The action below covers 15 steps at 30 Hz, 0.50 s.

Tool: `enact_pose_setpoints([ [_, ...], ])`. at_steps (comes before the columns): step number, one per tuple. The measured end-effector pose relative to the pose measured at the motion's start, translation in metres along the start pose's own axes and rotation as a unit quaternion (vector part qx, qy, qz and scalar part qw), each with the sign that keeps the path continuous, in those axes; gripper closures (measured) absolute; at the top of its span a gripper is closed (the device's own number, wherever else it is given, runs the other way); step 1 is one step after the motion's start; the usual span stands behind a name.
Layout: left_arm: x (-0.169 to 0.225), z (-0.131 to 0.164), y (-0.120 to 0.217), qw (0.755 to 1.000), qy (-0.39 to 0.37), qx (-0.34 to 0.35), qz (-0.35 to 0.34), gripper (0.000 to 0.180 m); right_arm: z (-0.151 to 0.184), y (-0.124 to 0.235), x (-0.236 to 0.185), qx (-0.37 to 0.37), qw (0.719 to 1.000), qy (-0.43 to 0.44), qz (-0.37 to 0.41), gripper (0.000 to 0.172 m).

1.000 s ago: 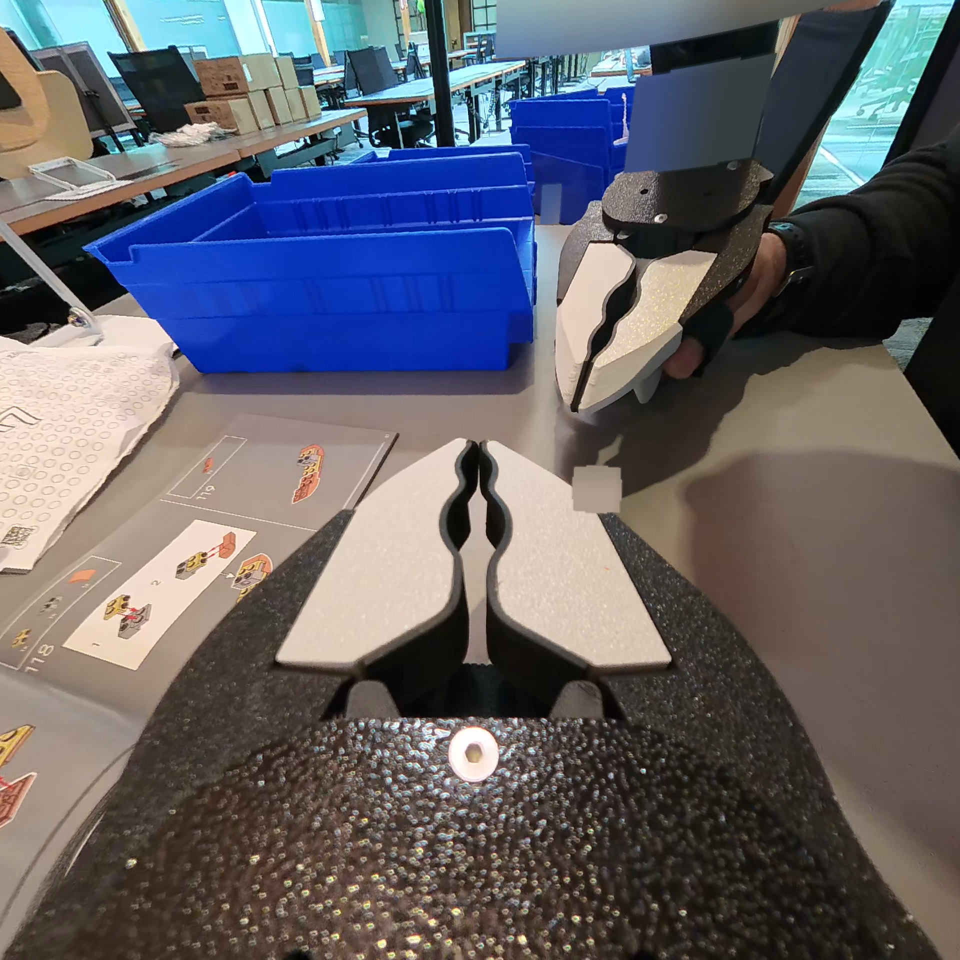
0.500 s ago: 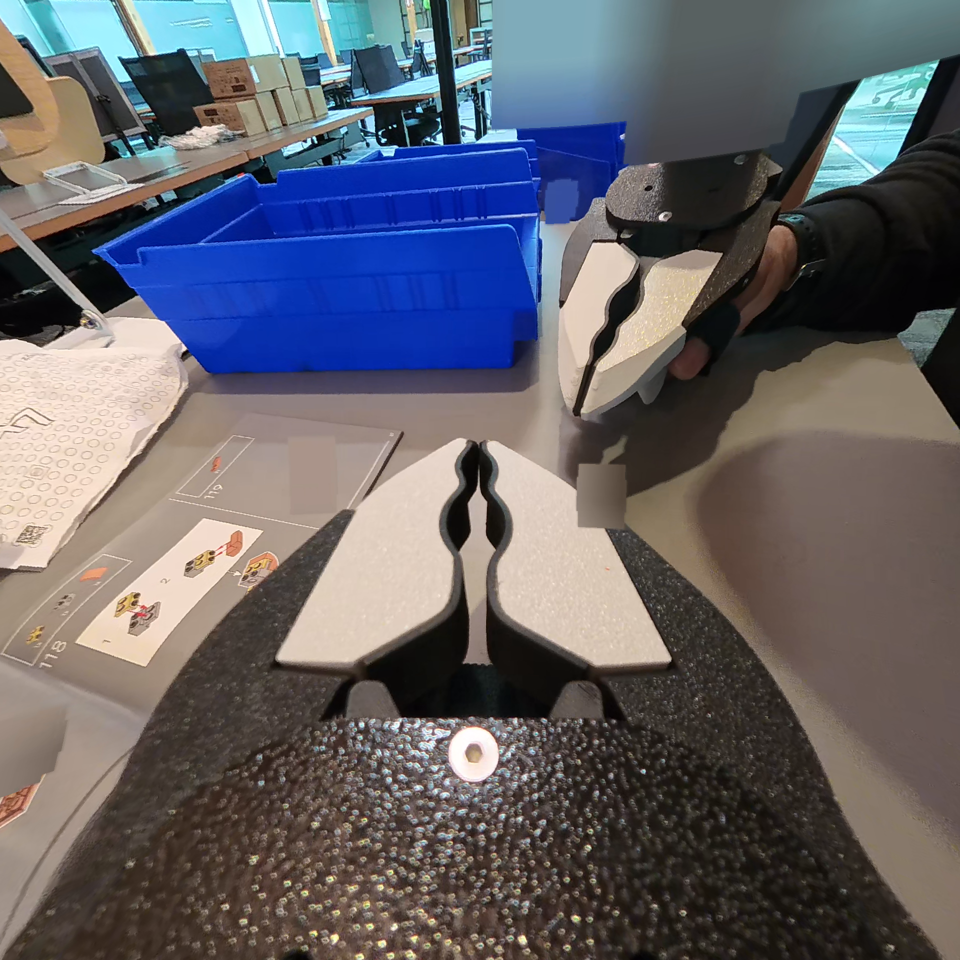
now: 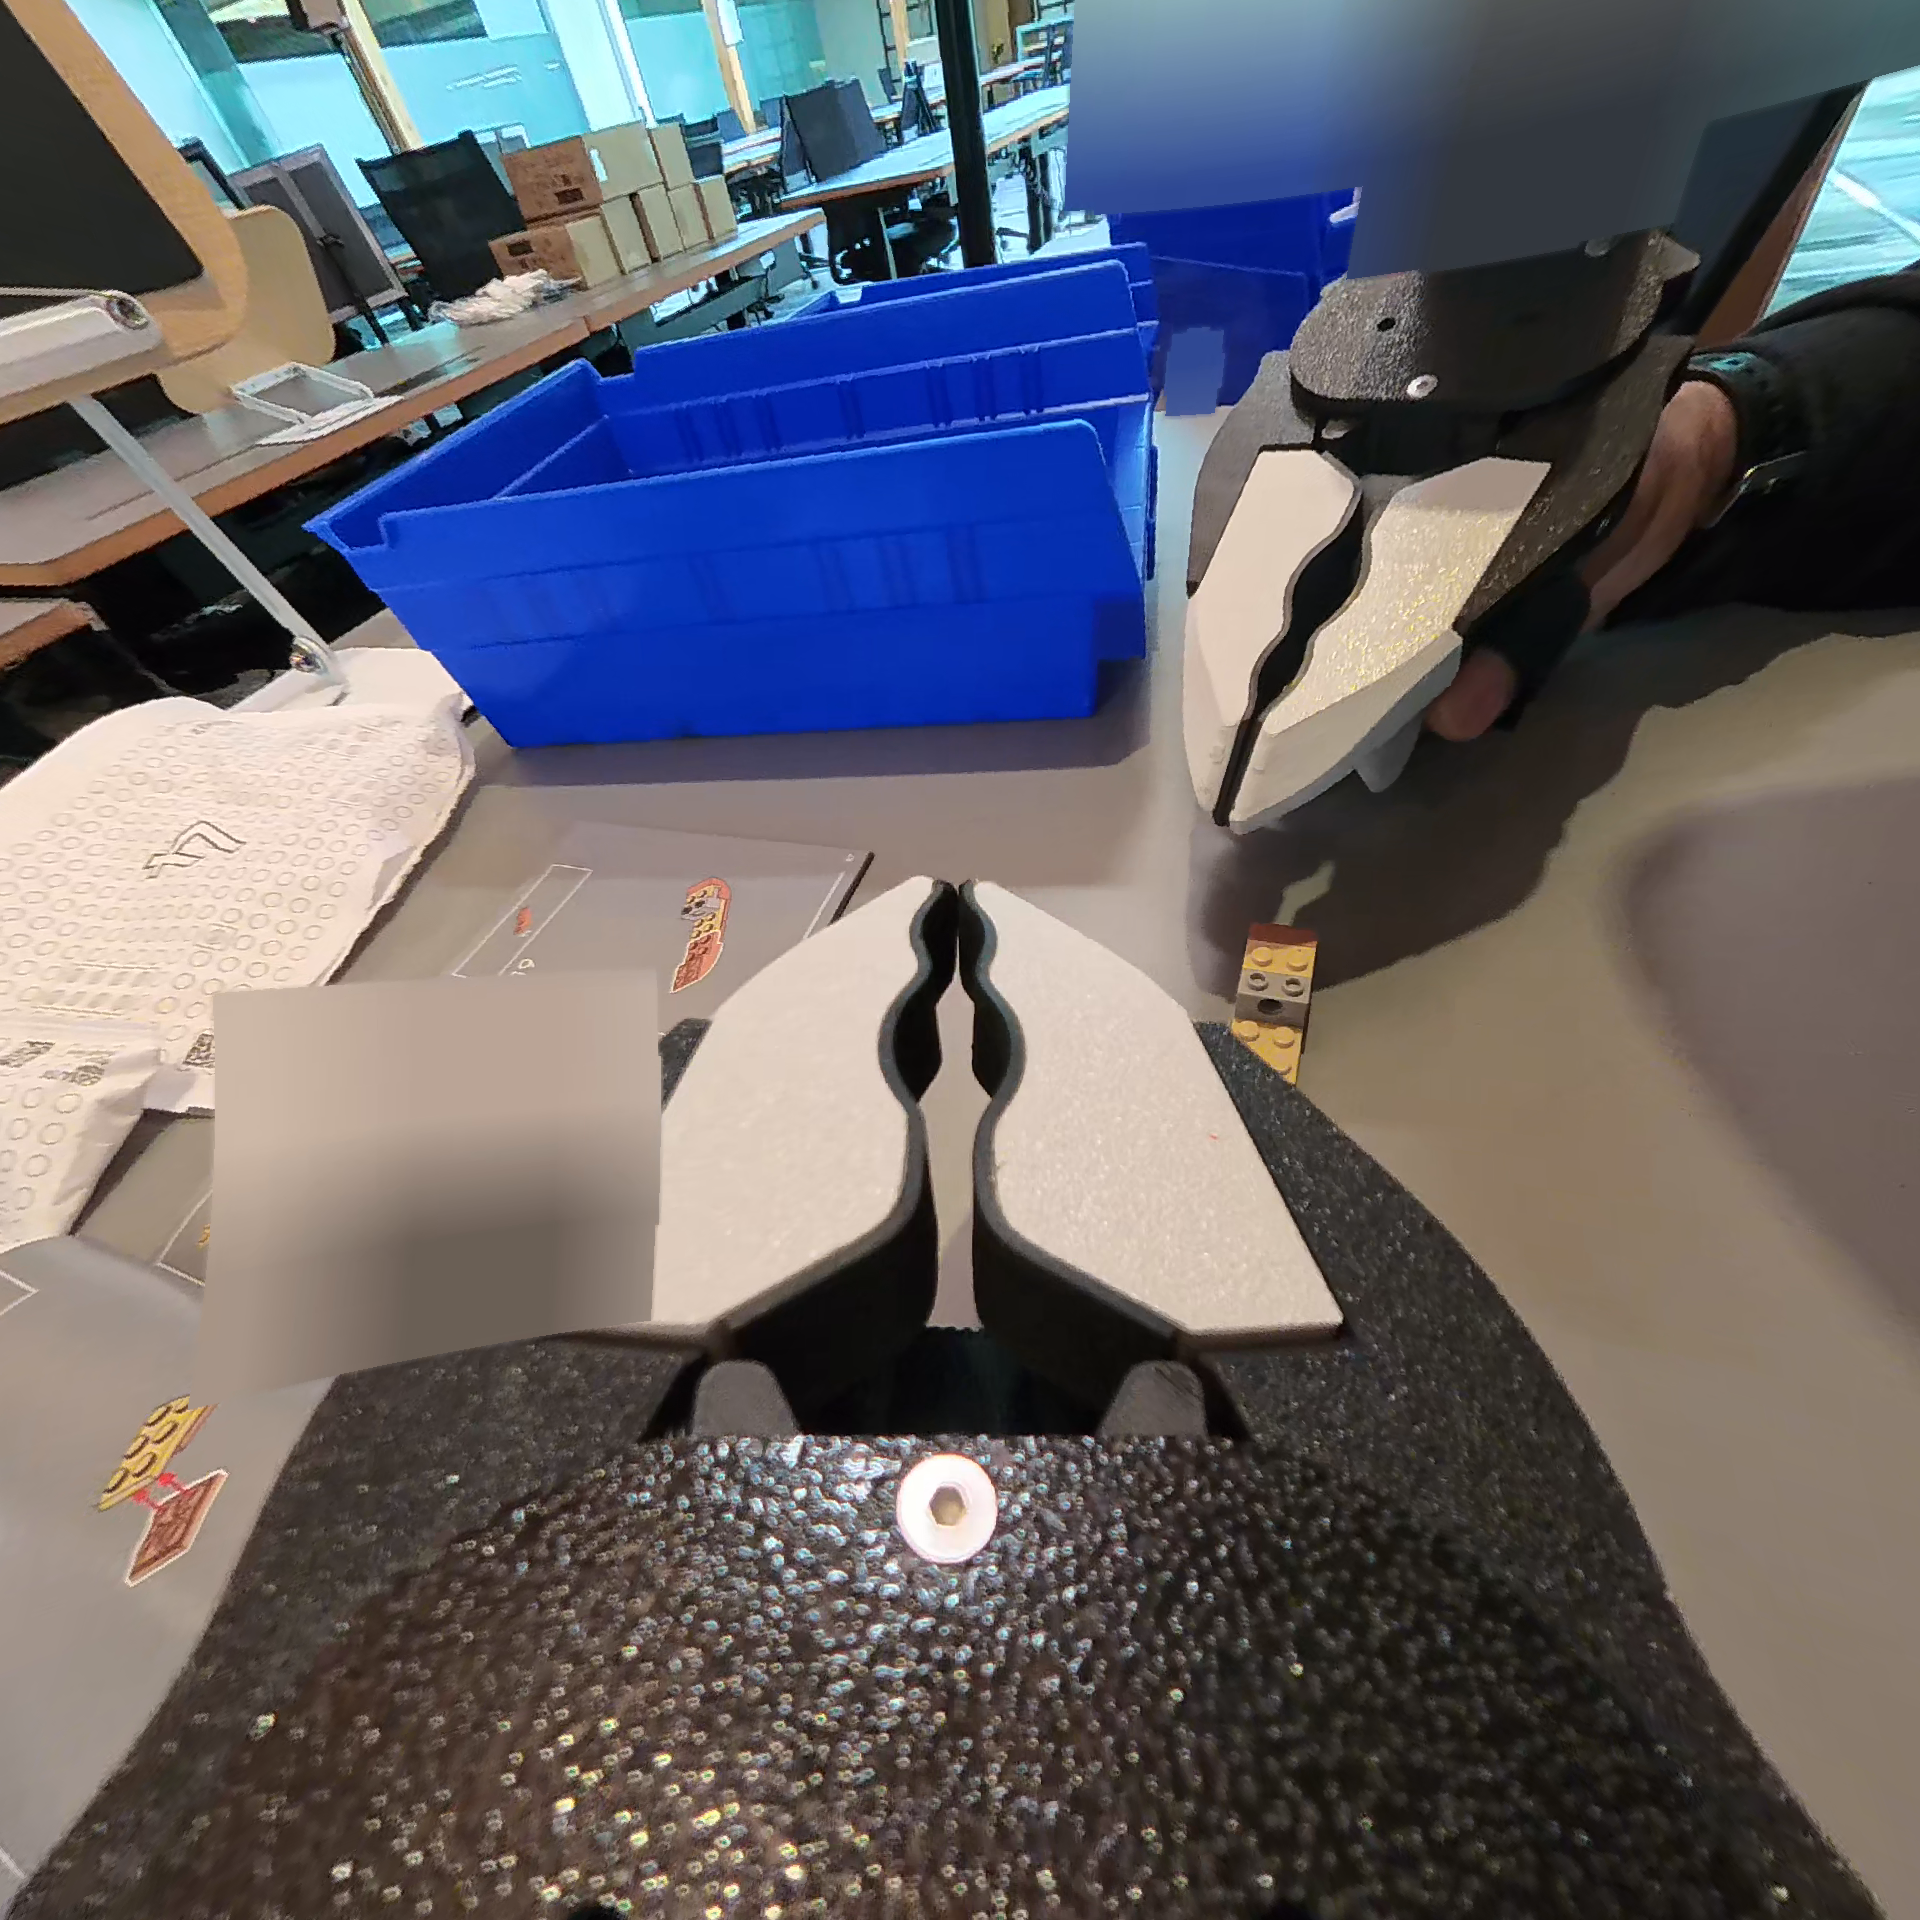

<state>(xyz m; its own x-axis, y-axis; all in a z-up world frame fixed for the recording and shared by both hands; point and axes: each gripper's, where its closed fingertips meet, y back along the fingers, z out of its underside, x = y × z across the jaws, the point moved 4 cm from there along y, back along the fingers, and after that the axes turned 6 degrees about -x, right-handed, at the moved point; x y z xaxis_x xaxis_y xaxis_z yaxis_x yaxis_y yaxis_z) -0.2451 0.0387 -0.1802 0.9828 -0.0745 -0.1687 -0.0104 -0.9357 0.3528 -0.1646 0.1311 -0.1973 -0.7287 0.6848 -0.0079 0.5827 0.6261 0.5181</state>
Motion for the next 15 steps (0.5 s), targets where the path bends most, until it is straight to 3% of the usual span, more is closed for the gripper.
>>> enact_pose_setpoints([
  [15,-0.001,0.0036,-0.0014,1.0,-0.015,-0.016,-0.013,0.18,0.0019,-0.0039,-0.0059,-0.017,0.999,0.031,0.006,0.172],
])
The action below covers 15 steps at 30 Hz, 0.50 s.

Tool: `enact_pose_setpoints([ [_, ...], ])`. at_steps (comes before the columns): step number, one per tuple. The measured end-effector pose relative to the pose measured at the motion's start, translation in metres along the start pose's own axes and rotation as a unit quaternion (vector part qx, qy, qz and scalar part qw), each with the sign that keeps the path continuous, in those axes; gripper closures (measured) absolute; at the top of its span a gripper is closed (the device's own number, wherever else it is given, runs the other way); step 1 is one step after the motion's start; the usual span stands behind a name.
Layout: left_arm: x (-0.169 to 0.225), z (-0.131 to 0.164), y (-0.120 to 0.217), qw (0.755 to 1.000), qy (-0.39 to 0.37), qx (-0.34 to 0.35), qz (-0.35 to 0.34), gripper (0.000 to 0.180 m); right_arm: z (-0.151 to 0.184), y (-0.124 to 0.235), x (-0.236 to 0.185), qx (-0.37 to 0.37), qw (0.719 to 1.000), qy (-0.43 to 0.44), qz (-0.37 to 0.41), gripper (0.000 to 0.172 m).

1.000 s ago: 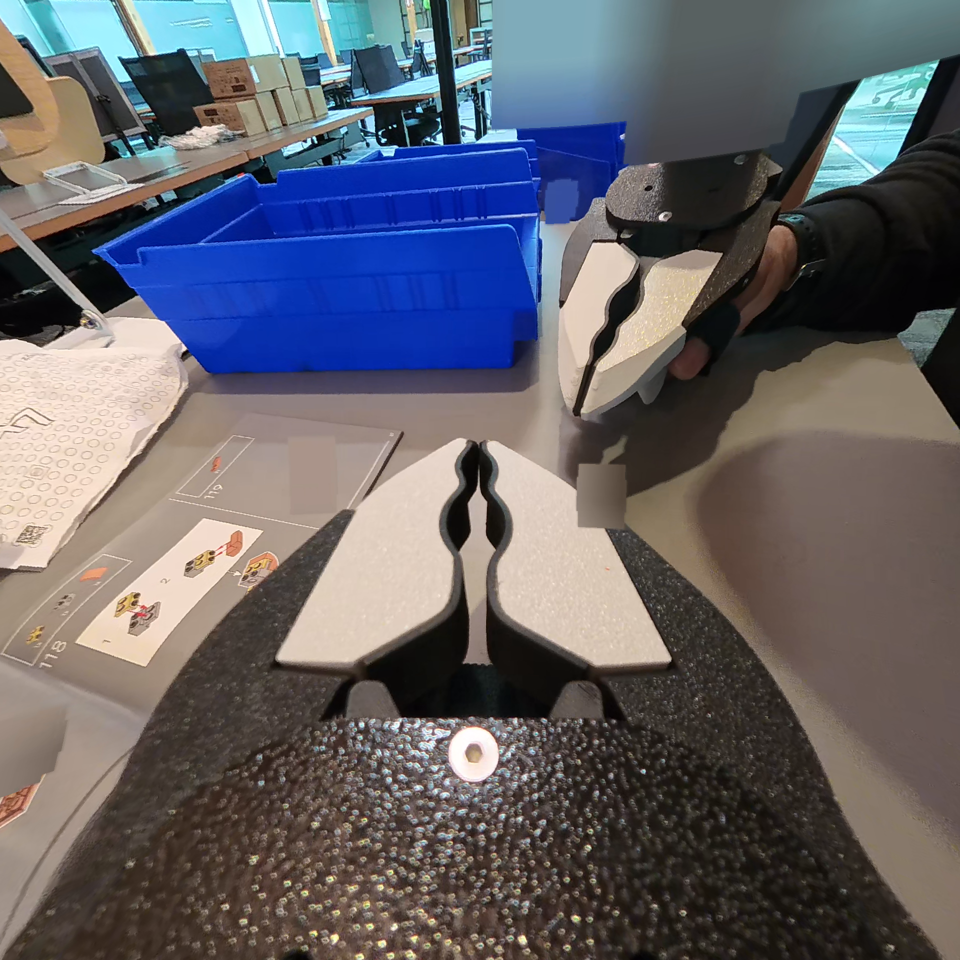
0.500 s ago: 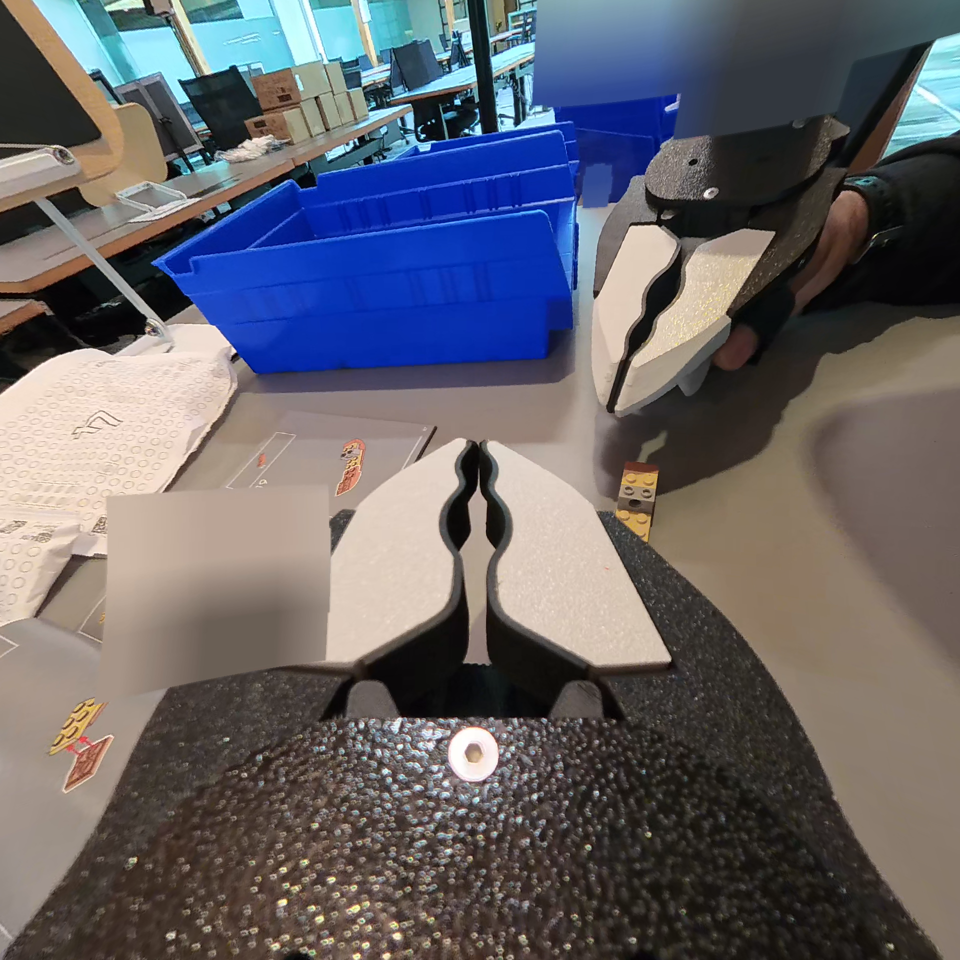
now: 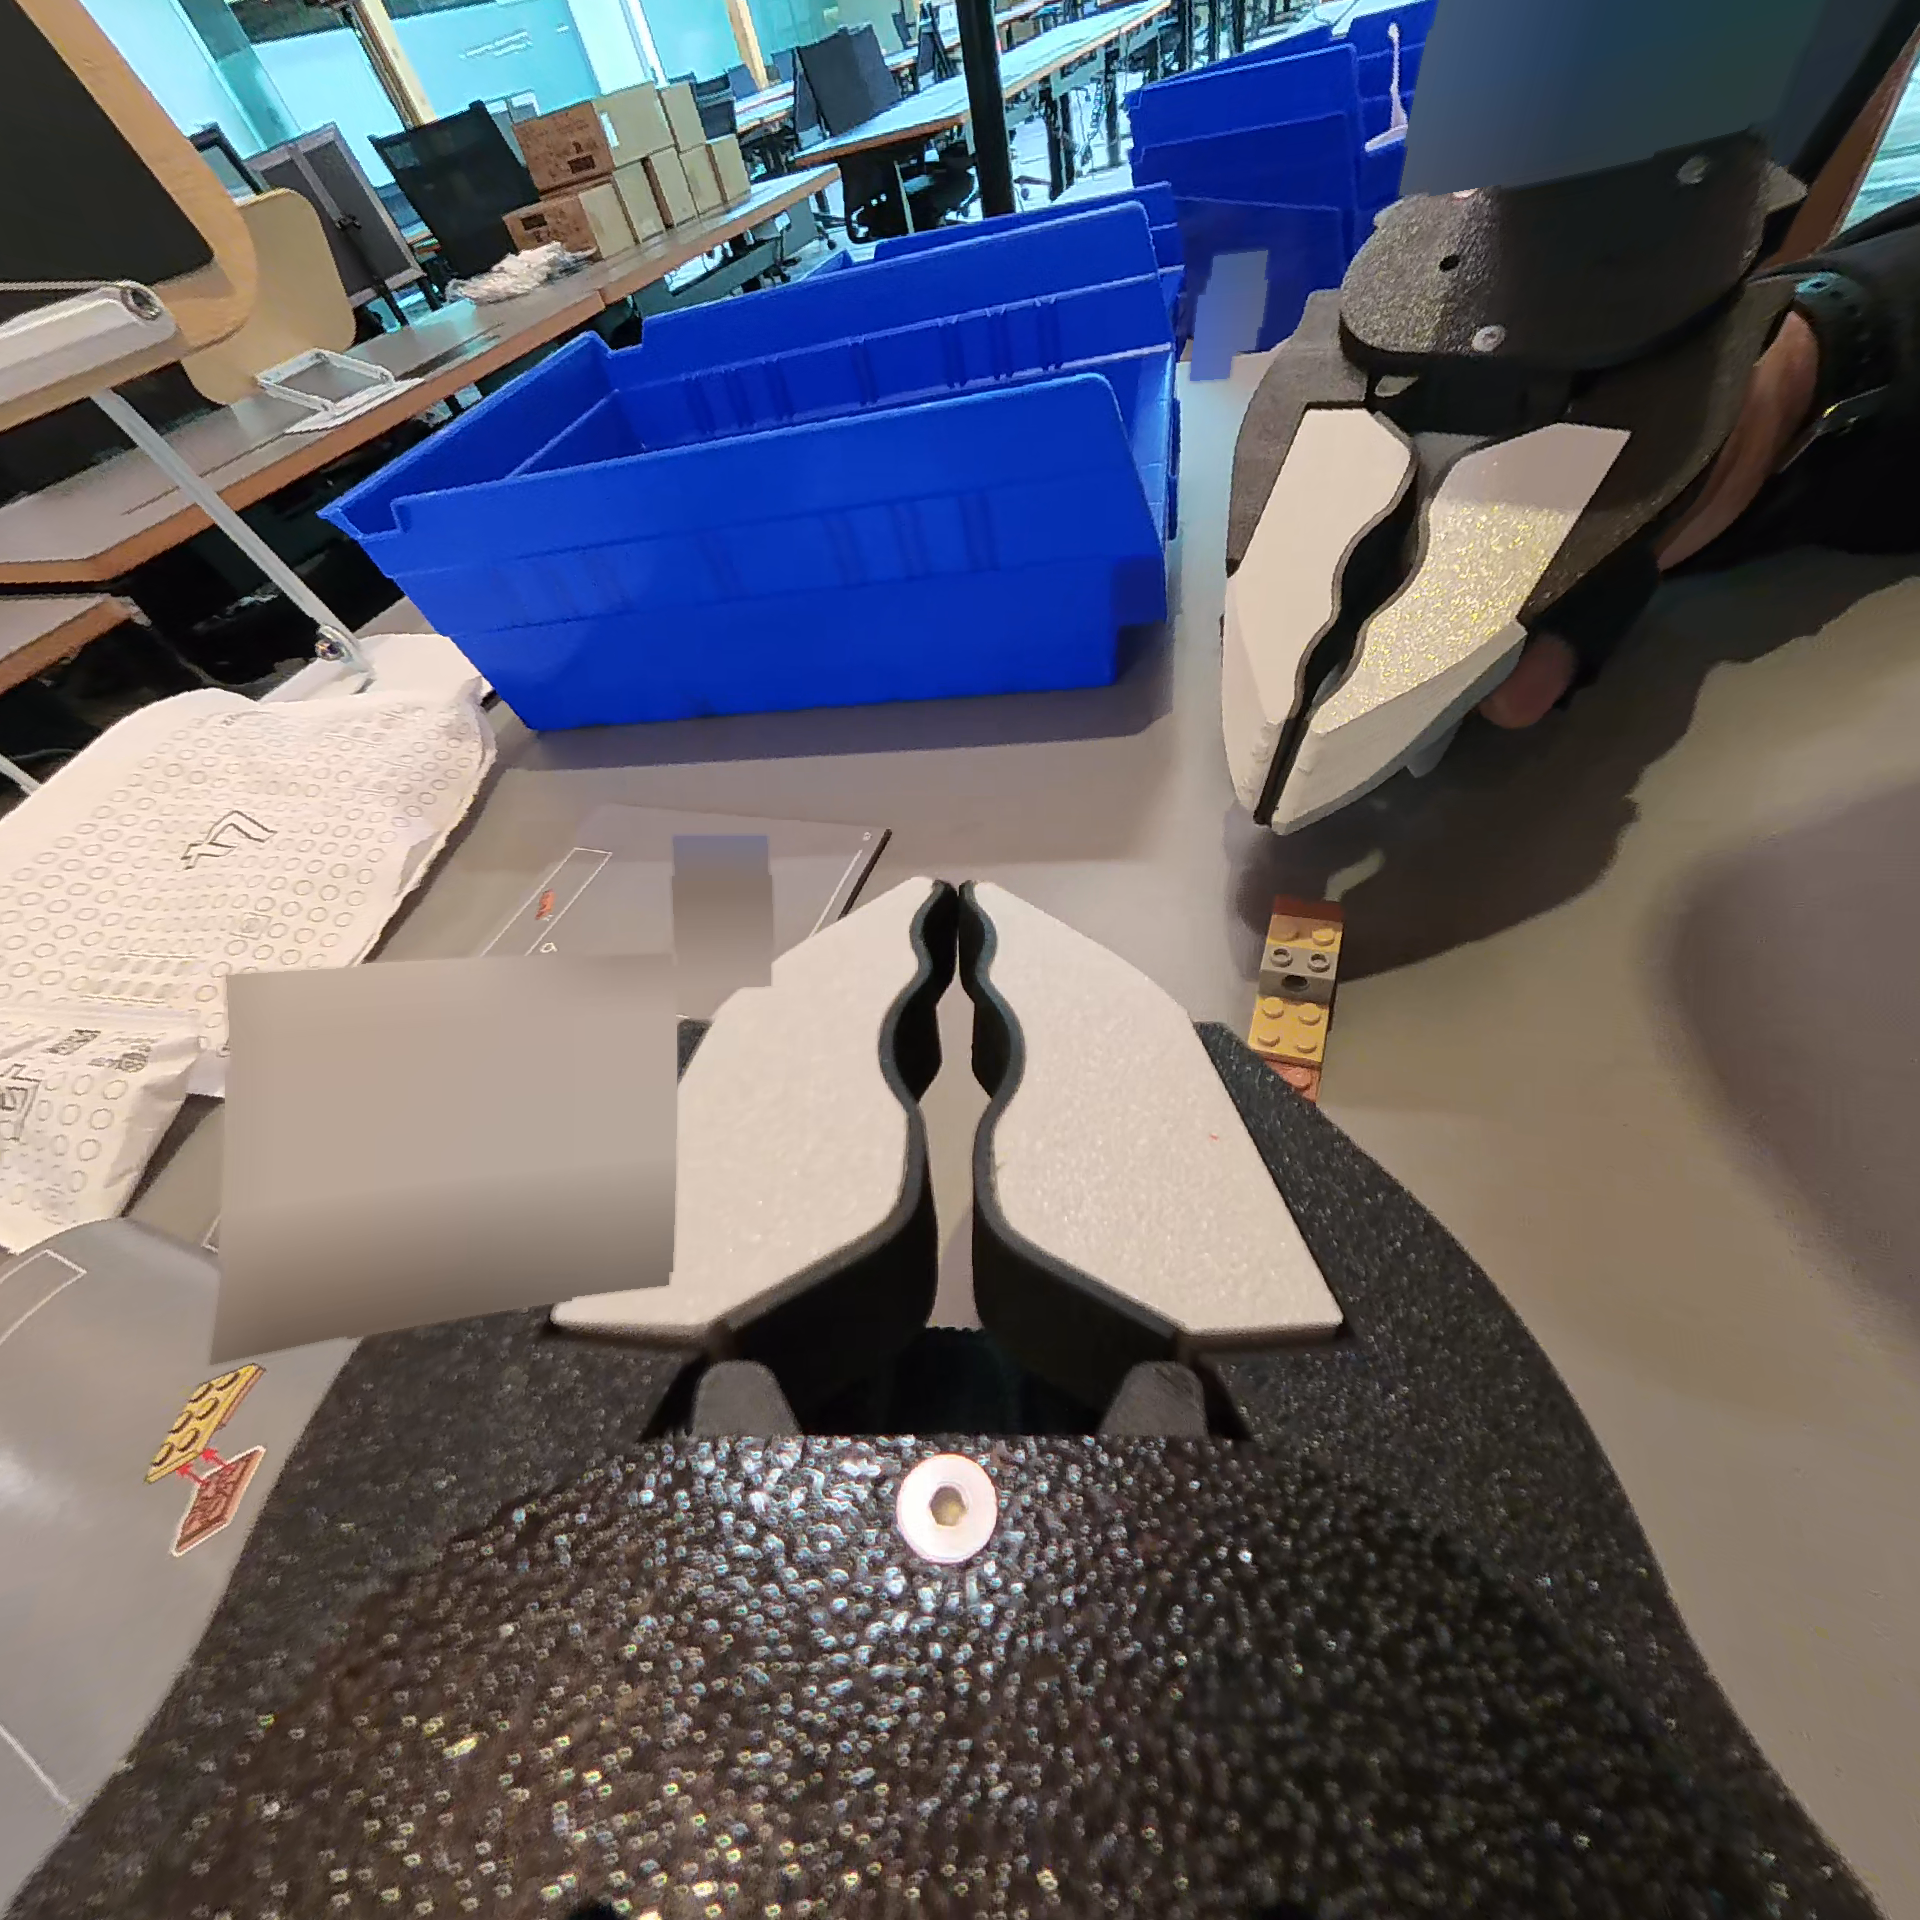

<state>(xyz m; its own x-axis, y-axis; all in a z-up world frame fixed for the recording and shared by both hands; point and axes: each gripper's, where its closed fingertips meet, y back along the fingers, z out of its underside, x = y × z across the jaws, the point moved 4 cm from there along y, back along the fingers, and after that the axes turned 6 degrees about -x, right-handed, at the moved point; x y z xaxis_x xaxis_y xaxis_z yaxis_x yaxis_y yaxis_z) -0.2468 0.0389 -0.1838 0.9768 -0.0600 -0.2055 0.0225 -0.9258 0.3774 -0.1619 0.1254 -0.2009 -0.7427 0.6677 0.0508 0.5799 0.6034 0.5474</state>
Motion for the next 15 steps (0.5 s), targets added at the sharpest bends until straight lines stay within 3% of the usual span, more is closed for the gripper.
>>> enact_pose_setpoints([
  [15,-0.0013,0.006,-0.0042,0.999,-0.034,-0.03,-0.03,0.18,0.0054,-0.0088,-0.0089,-0.041,0.998,0.052,0.015,0.172],
])
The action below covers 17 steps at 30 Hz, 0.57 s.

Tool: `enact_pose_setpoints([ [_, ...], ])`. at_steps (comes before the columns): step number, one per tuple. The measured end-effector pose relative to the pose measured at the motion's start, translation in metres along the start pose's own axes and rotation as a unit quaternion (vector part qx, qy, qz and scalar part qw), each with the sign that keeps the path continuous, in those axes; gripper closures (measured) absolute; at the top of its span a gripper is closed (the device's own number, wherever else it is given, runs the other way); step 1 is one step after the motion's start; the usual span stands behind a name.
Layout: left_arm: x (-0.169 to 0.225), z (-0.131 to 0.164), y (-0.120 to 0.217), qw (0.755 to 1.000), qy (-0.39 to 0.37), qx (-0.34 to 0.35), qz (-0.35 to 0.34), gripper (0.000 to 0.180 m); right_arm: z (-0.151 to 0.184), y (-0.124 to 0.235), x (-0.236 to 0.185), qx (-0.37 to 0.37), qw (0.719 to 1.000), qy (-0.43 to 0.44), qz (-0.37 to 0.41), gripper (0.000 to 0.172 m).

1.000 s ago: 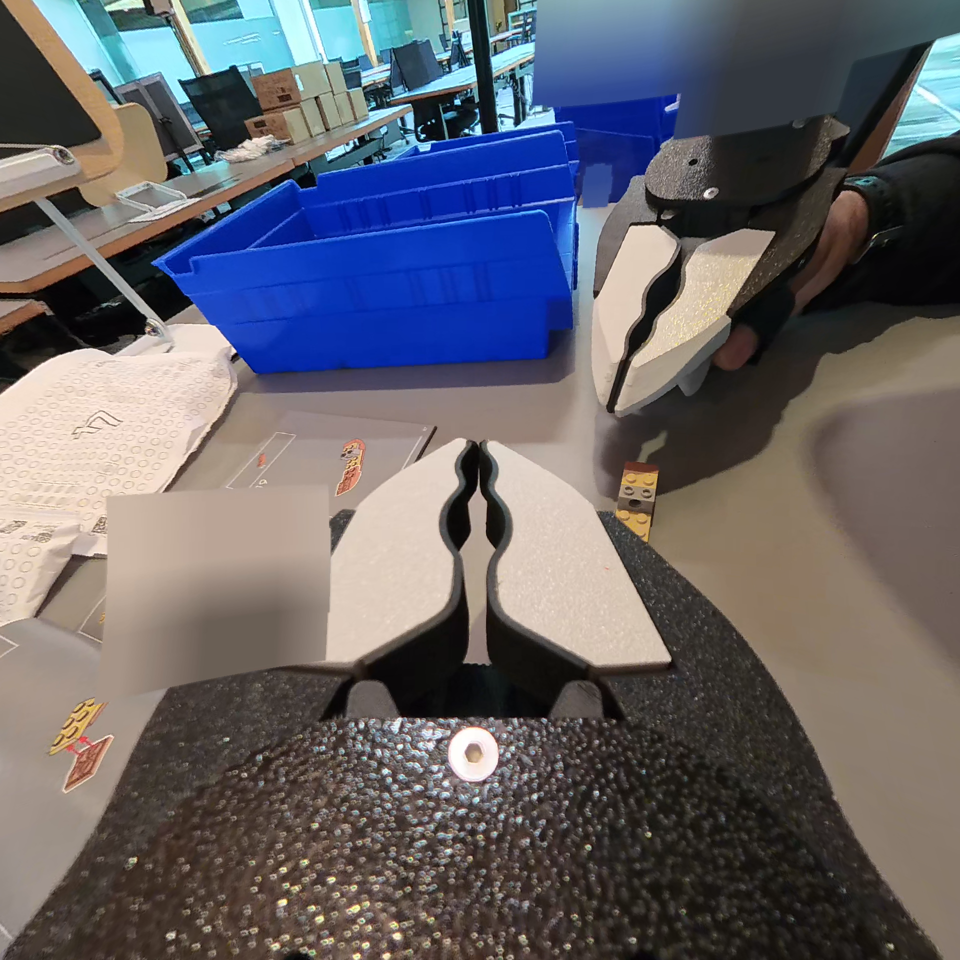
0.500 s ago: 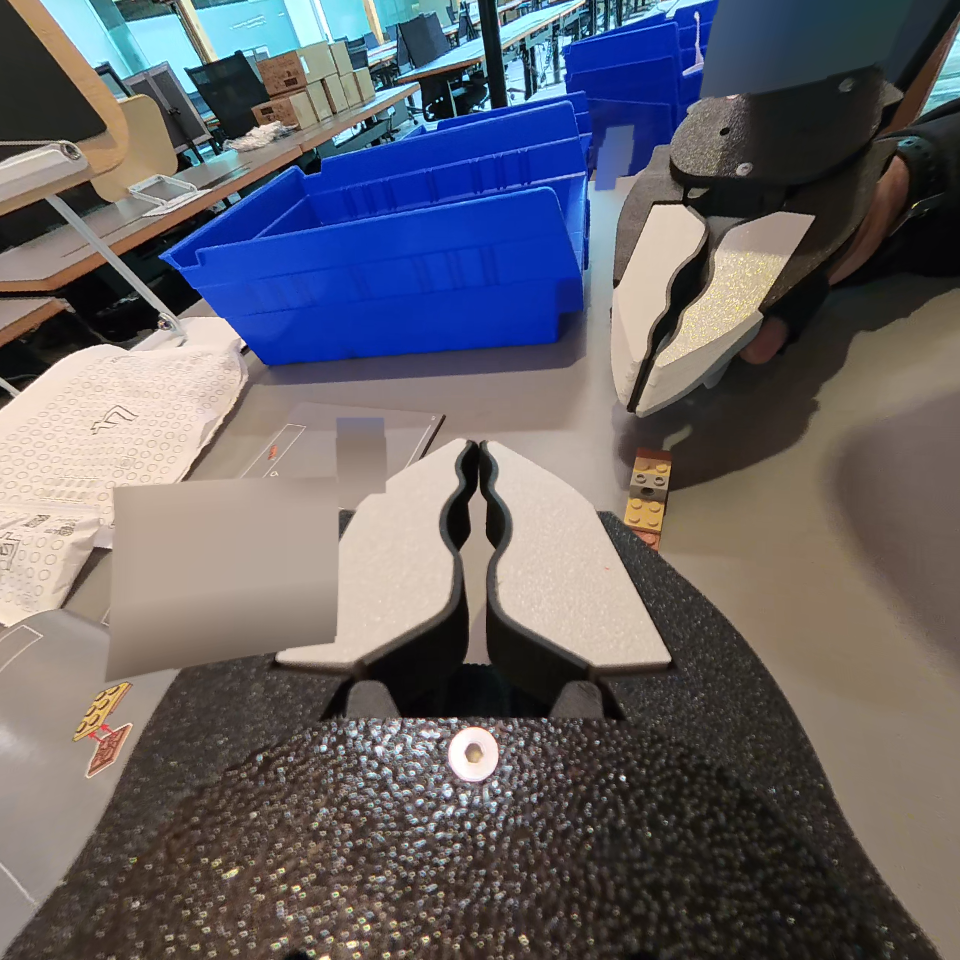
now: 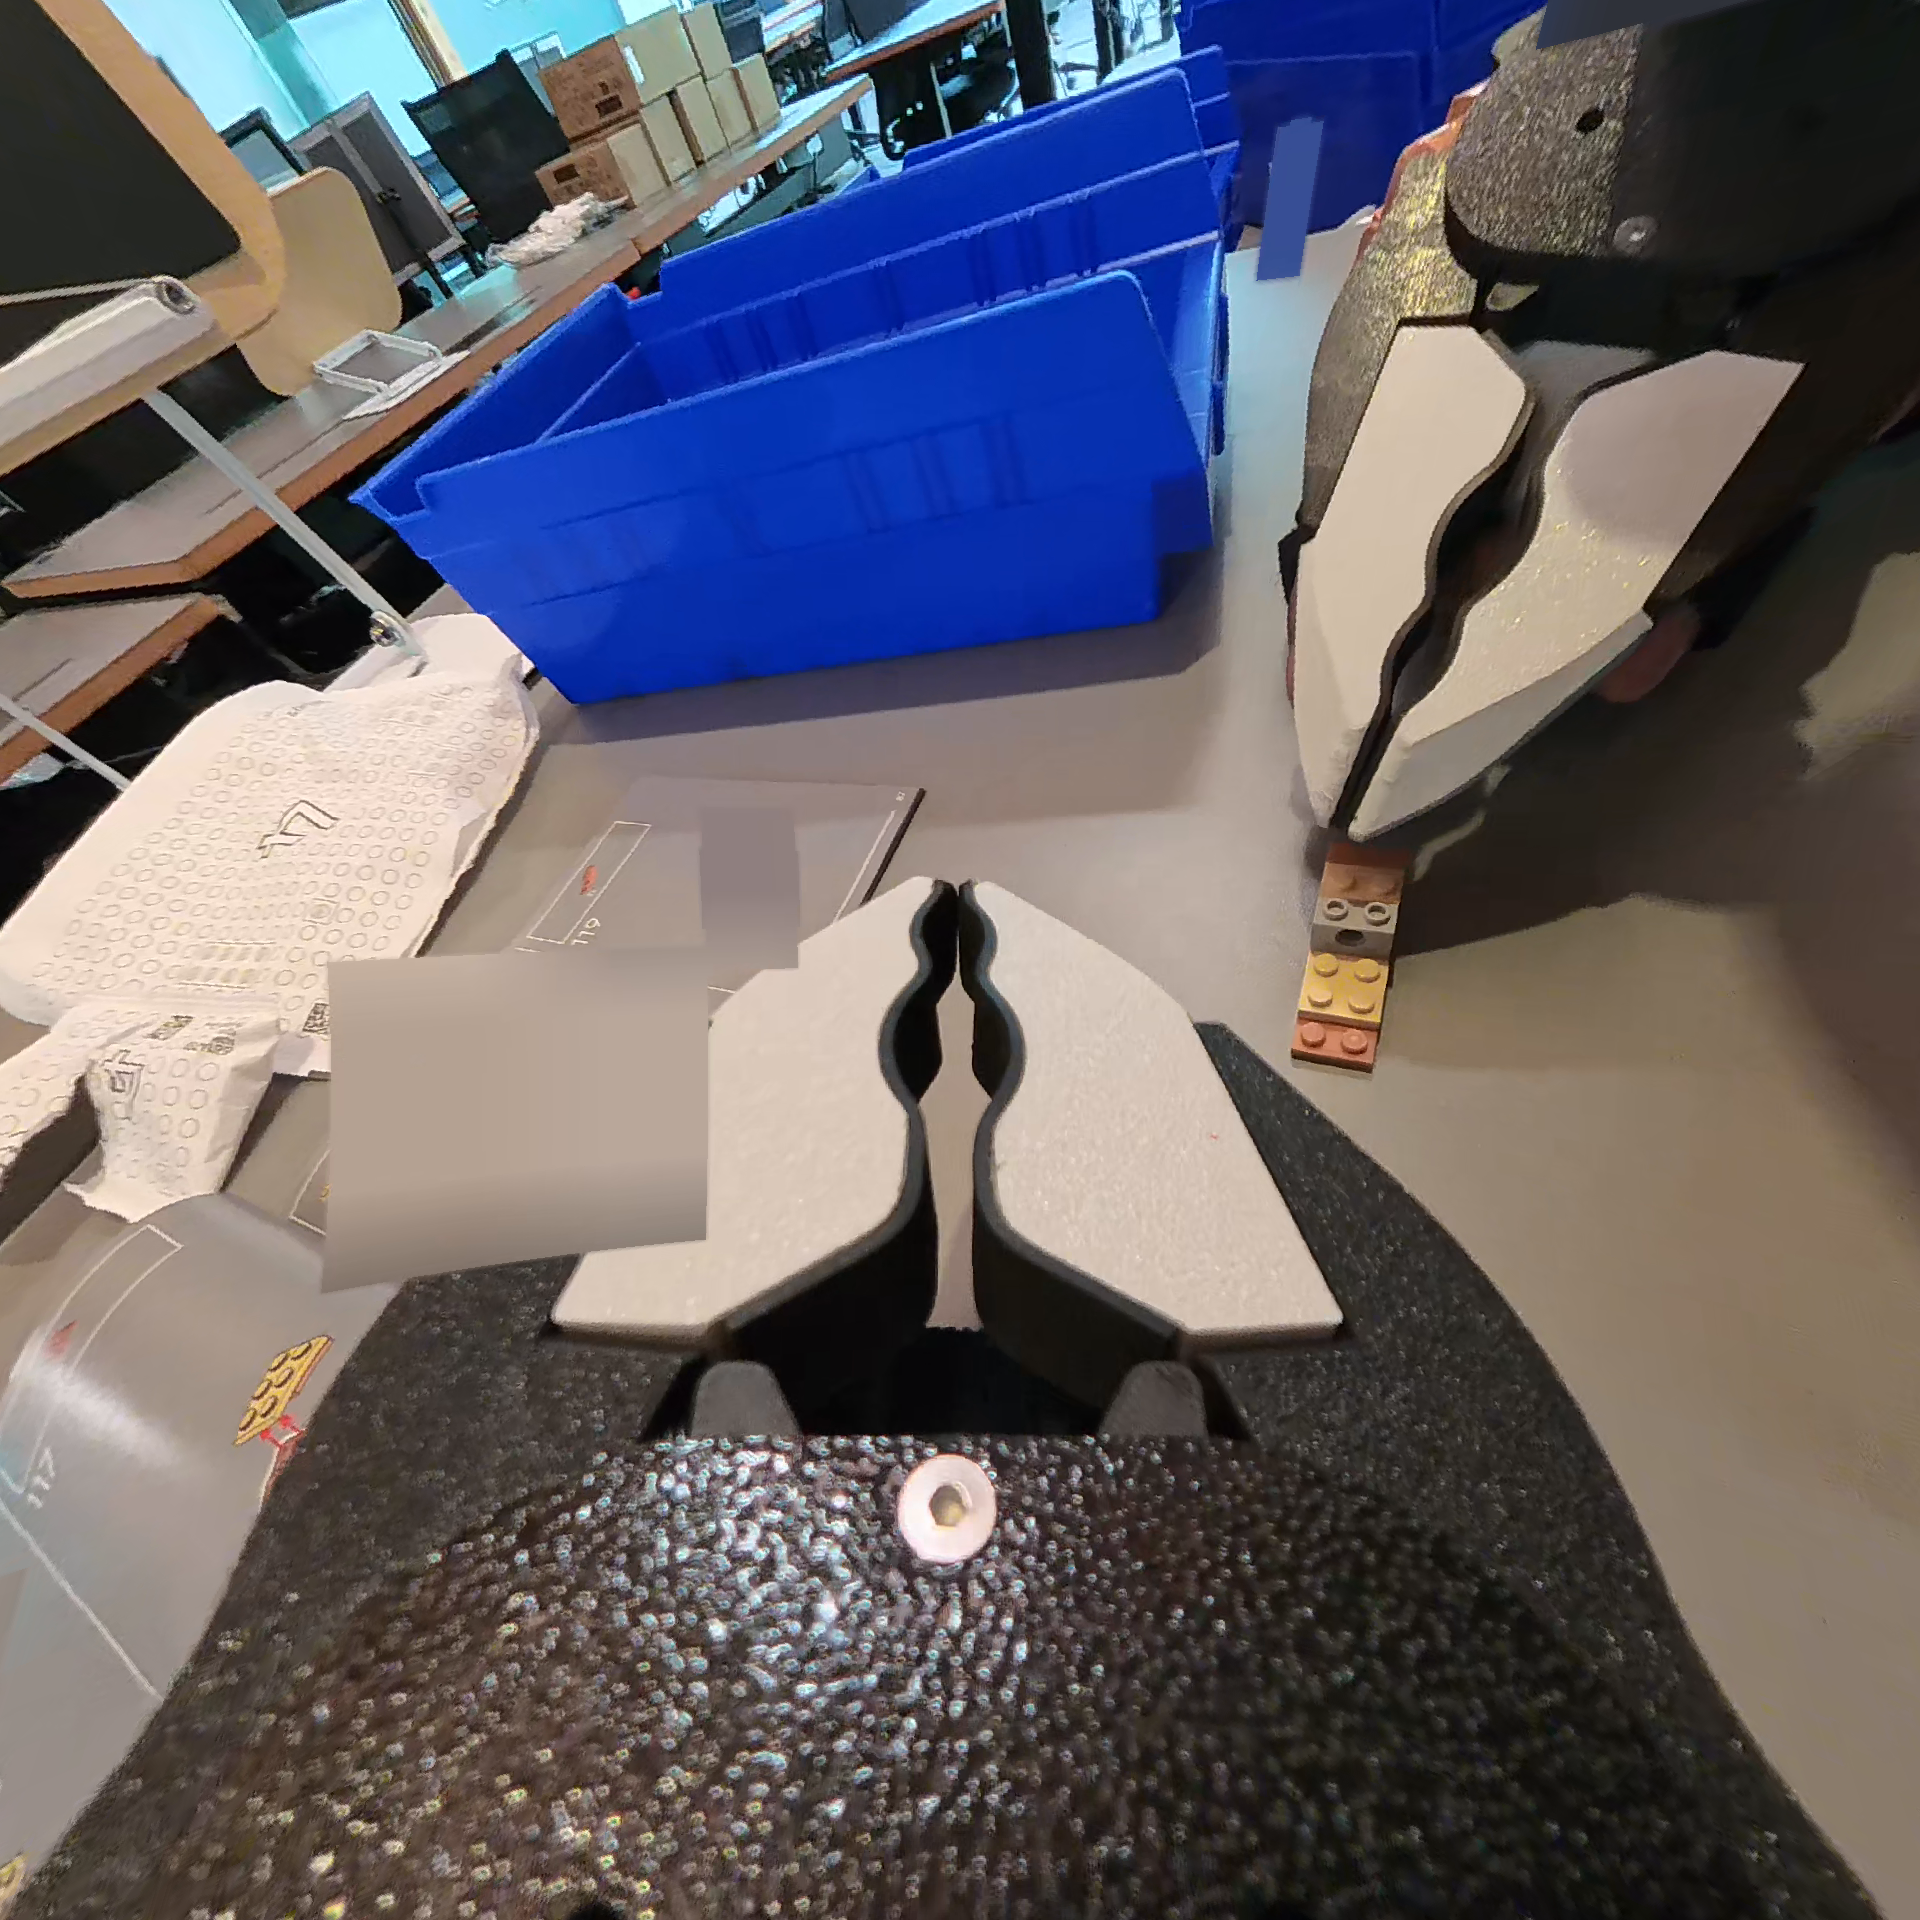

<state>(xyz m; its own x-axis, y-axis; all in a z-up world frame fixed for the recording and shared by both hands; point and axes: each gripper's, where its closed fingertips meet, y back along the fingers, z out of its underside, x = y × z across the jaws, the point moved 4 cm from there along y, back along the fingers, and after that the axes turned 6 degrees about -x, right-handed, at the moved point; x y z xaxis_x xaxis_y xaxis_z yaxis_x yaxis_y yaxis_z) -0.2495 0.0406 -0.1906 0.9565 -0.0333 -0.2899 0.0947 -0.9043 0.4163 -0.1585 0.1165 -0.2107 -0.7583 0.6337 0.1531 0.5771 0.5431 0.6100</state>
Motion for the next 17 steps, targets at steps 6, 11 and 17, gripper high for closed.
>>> enact_pose_setpoints([
  [6,0.0016,0.0037,-0.0027,0.999,-0.028,-0.018,-0.014,0.18,0.0005,-0.0008,-0.0007,-0.004,1.0,0.002,-0.002,0.172],
  [11,0.0008,0.0038,-0.0026,0.999,-0.028,-0.018,-0.018,0.18,0.0009,-0.0017,-0.0008,-0.007,1.0,0.004,-0.002,0.172],
  [17,-0.0002,0.0052,-0.0028,0.999,-0.034,-0.023,-0.024,0.18,0.0014,-0.0025,-0.0018,-0.011,1.0,0.009,-0.001,0.172],
])
